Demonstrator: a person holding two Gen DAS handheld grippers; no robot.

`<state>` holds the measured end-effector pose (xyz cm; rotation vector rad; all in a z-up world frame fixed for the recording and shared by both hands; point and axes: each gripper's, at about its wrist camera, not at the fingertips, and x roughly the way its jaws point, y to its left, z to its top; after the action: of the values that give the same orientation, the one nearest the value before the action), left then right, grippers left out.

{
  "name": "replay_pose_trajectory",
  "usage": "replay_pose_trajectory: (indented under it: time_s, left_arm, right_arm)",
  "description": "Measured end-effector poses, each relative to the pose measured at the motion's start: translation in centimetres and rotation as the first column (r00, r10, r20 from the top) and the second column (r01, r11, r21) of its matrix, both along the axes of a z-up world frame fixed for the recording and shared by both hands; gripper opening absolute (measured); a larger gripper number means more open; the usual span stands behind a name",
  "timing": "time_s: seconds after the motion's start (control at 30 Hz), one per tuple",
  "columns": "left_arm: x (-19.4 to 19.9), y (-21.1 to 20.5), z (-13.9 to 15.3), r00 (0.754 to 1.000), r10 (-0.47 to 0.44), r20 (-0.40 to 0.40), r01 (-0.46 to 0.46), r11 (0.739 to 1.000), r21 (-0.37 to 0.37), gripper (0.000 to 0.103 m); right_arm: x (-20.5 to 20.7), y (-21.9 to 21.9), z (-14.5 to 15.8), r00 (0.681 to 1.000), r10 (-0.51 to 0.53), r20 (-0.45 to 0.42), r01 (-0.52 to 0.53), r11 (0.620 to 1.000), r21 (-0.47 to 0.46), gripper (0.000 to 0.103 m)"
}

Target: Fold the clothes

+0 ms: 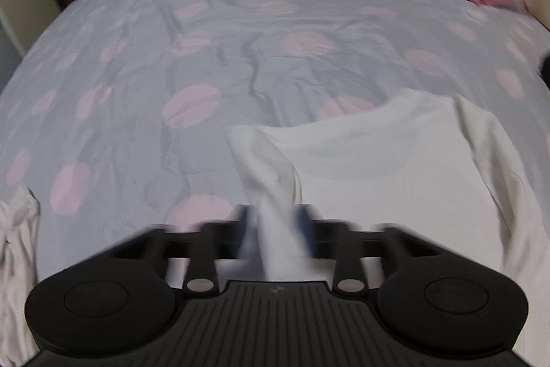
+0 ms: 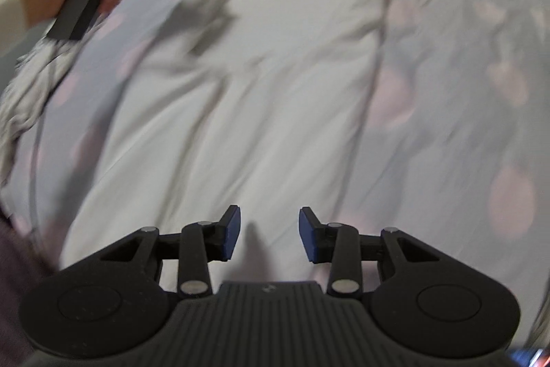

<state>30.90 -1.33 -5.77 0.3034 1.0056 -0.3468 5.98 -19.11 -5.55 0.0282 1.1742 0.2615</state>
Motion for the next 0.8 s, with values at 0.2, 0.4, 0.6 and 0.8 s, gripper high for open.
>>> replay_pose_trajectory:
  time_s: [0.2,0.4,0.6,0.8]
  left_arm:
    - [3.0,1.4,-1.4,1.000,0.030,-0.010,-0.030,0.999,0.025,0.003]
    - [4.8,1.2,-2.2,1.000,0.004,-0.023,-0.003,1.000,0.028,0.003]
    - [5.6,0.3,-3.0,0.999,-0.027,-0.017,0.028,0.997,0.072,0.000]
    - [6.2,-0.4,-3.9,1.000,-0.016,0.009,0.015,0.996,0.087,0.000]
  right_arm:
    - [9.6,-3.4,-0.1,0.986,-0.129,0.104,0.132,0.991,-0.023,0.041]
    - [19.3,-4.0,-0.7,0.958,-0.194,0.211,0.208,0.977,-0.047,0.042]
    - [25.1,-5.0,-4.3,0.966,-0.228,0.125,0.239,0.967,-0.084,0.006]
    - [26.7,-5.3,-5.3,0.957,-0.261,0.125,0.273,0.958,-0.087,0.005]
